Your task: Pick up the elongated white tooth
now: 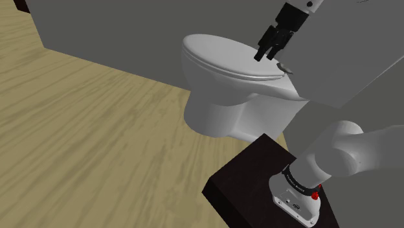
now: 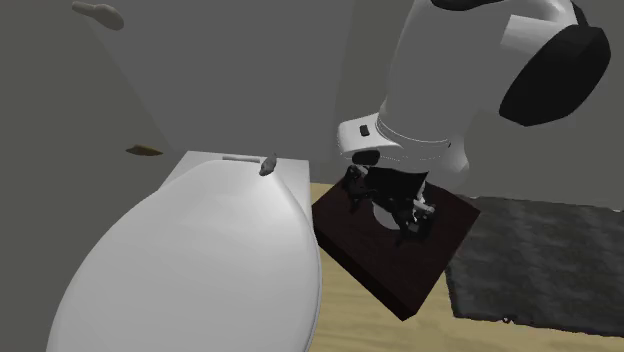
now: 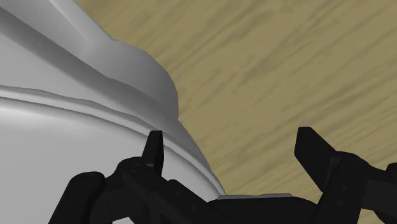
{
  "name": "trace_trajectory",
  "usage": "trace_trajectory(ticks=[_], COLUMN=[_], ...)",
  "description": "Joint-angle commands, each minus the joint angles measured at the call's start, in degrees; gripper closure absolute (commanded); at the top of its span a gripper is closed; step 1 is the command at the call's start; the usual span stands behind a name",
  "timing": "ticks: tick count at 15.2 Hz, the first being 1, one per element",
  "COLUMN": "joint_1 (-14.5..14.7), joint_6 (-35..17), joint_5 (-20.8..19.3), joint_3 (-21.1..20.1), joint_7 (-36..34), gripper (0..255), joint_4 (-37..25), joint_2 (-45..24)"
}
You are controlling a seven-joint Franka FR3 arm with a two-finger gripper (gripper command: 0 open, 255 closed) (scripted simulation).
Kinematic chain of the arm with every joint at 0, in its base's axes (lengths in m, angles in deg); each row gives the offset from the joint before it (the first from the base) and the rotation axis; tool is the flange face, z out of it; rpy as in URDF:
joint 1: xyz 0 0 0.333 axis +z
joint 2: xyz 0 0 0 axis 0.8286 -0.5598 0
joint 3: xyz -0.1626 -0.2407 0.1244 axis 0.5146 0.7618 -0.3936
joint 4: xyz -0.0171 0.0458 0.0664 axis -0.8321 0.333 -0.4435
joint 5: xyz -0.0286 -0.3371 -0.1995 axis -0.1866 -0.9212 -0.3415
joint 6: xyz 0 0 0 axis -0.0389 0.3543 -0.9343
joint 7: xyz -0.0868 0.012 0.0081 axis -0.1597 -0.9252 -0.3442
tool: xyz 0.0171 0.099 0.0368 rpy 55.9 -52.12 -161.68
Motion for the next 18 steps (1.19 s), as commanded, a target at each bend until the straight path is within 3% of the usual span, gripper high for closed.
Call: trace_trajectory(ticks=[1,9,18], joint_1=[0.00,-2.65,-5.26], joint_6=[0.00,4.06,6.85], joint_5=[0.00,-7.17,-14.62], joint_3=[0.00,9.01,18.03], joint_7=[0.00,12.66,26.87], gripper=[0,0,0], joint_4=[0.00,-3.21,-11.49], joint_2=[0.00,-5.57,-16.44])
